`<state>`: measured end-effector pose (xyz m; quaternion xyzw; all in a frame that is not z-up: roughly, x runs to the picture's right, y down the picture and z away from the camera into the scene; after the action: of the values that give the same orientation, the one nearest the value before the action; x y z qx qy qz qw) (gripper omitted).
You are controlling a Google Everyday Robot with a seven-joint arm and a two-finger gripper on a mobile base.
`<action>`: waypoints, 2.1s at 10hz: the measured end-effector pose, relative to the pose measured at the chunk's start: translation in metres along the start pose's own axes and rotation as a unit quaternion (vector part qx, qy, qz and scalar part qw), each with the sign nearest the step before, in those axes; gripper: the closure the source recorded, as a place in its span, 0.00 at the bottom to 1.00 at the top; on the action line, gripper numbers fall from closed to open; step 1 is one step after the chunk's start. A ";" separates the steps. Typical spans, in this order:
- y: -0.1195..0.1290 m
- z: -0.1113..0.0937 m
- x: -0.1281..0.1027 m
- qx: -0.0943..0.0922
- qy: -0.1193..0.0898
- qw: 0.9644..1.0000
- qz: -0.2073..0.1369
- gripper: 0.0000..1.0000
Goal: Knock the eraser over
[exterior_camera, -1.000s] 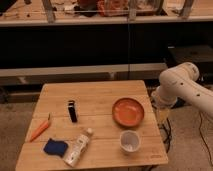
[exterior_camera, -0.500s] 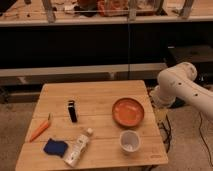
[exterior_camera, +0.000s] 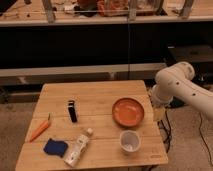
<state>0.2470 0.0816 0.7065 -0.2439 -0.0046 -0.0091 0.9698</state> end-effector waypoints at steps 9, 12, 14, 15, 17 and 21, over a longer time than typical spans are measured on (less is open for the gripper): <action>-0.012 0.002 -0.011 0.016 -0.009 1.000 -0.015 0.20; -0.016 0.003 -0.016 0.023 -0.012 0.999 -0.020 0.20; -0.019 0.003 -0.019 0.026 -0.014 0.999 -0.023 0.20; -0.020 0.003 -0.020 0.028 -0.015 0.999 -0.025 0.20; -0.022 0.004 -0.022 0.032 -0.017 0.999 -0.027 0.20; -0.027 0.005 -0.029 0.041 -0.022 0.998 -0.034 0.20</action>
<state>0.2177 0.0606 0.7239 -0.2039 -0.0347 -0.0367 0.9777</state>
